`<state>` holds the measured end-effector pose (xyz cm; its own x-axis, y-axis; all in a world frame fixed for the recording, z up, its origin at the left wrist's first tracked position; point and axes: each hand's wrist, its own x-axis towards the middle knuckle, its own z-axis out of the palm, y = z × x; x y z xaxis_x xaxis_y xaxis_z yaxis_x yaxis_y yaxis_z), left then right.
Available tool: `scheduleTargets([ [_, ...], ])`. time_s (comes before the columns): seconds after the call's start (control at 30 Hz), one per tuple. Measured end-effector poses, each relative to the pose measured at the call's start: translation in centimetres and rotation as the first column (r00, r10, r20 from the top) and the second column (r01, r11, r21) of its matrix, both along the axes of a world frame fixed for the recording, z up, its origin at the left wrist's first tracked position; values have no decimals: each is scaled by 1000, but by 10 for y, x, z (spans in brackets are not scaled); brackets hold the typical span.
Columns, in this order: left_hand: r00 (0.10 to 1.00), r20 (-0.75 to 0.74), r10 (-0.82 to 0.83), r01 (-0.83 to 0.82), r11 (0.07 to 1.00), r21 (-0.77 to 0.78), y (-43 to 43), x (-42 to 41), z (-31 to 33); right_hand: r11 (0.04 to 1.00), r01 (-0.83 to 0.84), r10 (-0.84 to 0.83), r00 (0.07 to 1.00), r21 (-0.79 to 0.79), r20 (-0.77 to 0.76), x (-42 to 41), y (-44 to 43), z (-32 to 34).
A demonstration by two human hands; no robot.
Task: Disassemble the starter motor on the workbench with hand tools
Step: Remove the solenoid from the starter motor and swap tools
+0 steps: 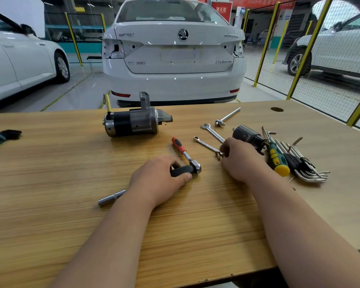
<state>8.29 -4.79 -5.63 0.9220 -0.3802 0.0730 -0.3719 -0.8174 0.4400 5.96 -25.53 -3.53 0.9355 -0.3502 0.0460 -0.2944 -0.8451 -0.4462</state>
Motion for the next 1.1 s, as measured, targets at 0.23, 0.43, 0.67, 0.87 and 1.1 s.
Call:
scheduleTargets([
  [0.23, 1000, -3, 8, -8, 1000, -21, 1, -1, -2, 985, -34, -26, 941, 169, 337, 2, -11, -11],
  [0.43, 1000, 7, -8, 8, 1000, -1, 1, 0, -1, 924, -62, -131, 875, 377, 466, 6, -17, -15],
  [0.67, 988, 38, -149, 153, 981, -117, 5, 3, 0, 872, -220, -38, 860, 437, 508, -1, 2, -8],
  [0.87, 935, 324, -143, 221, 951, -218, 9, -2, 0, 824, -566, 557, 811, 2, 177, -9, 41, -13],
  [1.1, 777, 627, -48, 313, 894, -319, 7, -4, 8, 848, -516, 509, 726, -122, 462, -11, 39, -8],
])
